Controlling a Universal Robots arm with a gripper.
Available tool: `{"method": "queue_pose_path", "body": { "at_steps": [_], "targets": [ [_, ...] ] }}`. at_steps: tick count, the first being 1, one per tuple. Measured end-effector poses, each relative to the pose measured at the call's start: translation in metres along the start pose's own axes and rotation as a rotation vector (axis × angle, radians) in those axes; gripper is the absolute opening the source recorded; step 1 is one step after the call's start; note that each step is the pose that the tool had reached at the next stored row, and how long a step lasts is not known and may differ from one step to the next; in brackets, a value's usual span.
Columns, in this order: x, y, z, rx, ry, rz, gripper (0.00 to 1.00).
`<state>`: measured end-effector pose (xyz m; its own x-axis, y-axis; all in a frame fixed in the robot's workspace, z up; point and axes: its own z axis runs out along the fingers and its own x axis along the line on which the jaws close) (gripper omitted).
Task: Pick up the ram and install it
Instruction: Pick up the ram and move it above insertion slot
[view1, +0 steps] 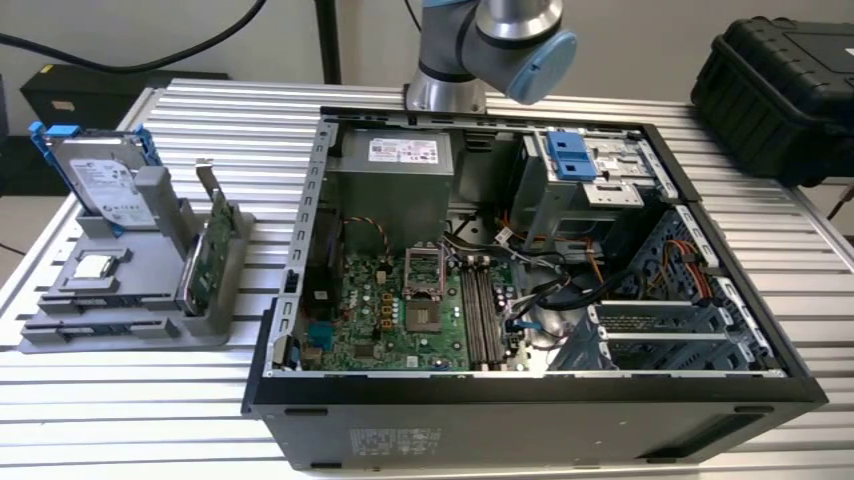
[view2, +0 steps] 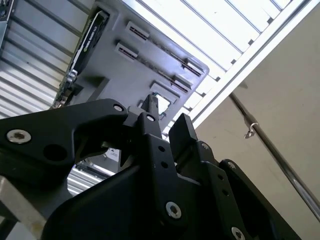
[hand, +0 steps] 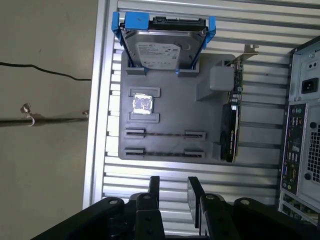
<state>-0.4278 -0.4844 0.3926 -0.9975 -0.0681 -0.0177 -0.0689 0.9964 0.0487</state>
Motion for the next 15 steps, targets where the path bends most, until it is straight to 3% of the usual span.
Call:
{"method": "queue_pose_path", "body": {
  "at_steps": [4,15],
  "targets": [
    [0.0,0.0,0.0,0.0001,-0.0004,0.007,1.0],
    [0.0,0.0,0.0,0.0014,-0.0041,0.083,1.0]
  ]
}}
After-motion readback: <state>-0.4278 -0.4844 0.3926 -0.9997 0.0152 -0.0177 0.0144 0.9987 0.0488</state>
